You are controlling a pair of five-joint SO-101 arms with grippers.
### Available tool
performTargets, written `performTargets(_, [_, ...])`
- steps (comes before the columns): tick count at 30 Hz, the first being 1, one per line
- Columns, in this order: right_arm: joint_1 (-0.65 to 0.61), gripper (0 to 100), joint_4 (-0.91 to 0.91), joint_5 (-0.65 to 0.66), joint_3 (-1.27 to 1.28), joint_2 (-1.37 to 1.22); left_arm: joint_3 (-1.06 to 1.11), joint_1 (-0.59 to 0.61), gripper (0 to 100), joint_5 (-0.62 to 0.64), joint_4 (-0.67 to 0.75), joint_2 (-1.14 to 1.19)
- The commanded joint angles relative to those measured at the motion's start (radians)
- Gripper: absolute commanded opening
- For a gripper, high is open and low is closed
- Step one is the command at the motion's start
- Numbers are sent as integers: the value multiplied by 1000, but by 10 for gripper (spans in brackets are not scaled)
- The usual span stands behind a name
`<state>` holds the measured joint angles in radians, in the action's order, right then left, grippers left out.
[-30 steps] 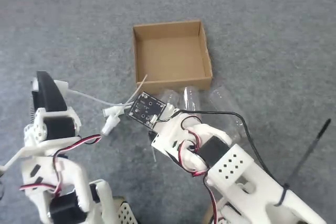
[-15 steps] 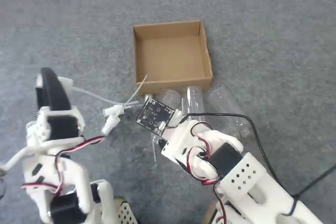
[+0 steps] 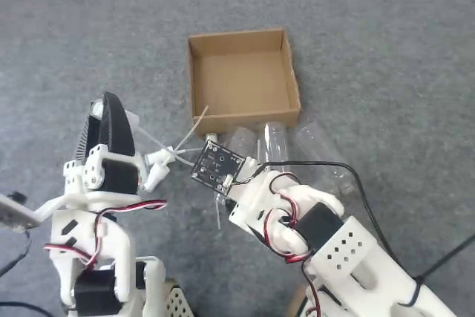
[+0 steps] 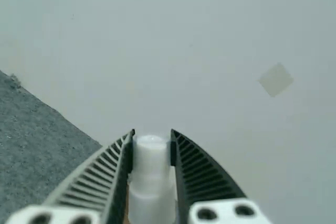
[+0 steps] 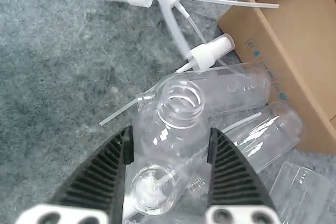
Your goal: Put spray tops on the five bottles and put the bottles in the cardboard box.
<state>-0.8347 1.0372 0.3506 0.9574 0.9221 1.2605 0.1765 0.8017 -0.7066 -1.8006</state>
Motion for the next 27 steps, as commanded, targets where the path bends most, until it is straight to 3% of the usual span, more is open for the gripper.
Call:
performTargets(1, [-4,69,8,11,-34,42,-4,-37,12,-14,-3,-17])
performTargets(18, [-7,69,8,11,-35,42,59,-92,12,-41,12,-15])
performTargets(27, [-64,69,21,11,-34,42,93,-189,12,-74,17,-15])
